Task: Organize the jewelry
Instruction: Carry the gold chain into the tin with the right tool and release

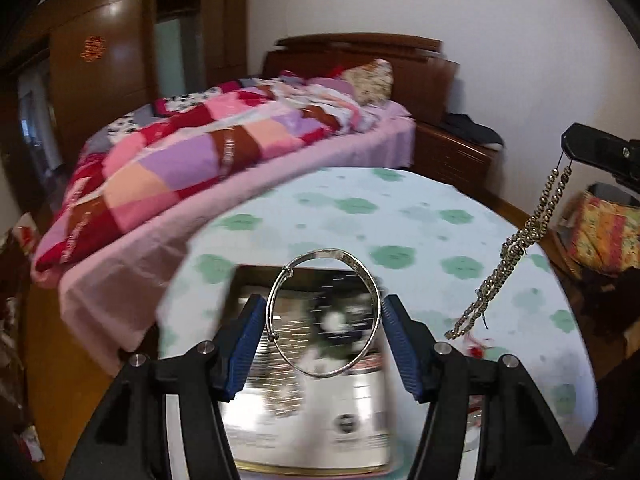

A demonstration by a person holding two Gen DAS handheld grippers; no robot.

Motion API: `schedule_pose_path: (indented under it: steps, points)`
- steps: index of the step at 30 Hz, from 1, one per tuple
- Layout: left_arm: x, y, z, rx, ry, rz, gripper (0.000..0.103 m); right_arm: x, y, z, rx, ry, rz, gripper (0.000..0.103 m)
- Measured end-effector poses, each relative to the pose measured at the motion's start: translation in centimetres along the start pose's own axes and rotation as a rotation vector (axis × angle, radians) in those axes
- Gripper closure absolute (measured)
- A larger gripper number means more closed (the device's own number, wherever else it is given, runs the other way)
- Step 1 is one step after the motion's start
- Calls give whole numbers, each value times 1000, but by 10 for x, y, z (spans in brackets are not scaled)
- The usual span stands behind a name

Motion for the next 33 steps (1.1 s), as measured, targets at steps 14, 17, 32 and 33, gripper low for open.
schedule_pose_path:
  steps: [14,17,32,33]
  points:
    - [-45,-38,-19,-46,18,100,43,-76,-7,-52,-69,71,104,96]
    - [-46,-40,-20,-42,13,107,43,-80,-11,-62,-87,57,117,96]
    - [-34,-59,-45,-108,-3,101,35,-20,-81,-128,-302,-33,43,95]
    - [-33,-59,-43,-103,1,97,29,-18,-86,-129,-316,-22,35,95]
Point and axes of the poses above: each gripper's, at about its wrist camera, not at the fingertips, and z roughly against the way its jaws point, x to its right, y to its top, the point moved 7 cm from there along -z, roughly the way its jaws point, and after that the axes turned 12 degrees about -z, right-handed, at the moved point
